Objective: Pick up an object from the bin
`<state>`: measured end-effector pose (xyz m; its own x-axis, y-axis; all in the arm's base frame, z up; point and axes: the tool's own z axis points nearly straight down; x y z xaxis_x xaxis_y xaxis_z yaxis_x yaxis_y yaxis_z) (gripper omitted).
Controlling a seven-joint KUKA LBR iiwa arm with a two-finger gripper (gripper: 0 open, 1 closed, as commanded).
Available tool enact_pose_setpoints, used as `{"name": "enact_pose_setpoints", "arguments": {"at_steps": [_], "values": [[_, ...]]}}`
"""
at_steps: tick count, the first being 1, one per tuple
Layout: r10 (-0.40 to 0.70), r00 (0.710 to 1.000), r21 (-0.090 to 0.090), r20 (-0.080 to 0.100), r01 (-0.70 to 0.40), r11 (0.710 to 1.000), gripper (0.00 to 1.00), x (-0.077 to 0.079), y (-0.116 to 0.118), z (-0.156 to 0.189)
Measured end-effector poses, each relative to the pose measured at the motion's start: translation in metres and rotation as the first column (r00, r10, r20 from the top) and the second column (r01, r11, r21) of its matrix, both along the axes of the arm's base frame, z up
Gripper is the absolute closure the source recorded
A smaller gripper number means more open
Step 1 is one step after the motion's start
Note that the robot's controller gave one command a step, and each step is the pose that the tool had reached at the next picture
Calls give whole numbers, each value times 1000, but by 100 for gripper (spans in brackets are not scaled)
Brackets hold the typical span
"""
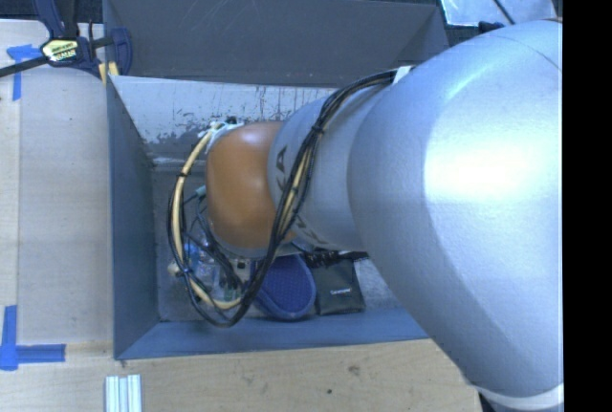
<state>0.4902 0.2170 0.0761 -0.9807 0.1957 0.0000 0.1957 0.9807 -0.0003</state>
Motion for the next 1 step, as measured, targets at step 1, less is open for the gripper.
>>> {"name": "enact_pose_setpoints", "arguments": {"at_steps": [1], "values": [[-23, 1000, 5, 10, 23, 1000, 100, 15, 10, 141]]}}
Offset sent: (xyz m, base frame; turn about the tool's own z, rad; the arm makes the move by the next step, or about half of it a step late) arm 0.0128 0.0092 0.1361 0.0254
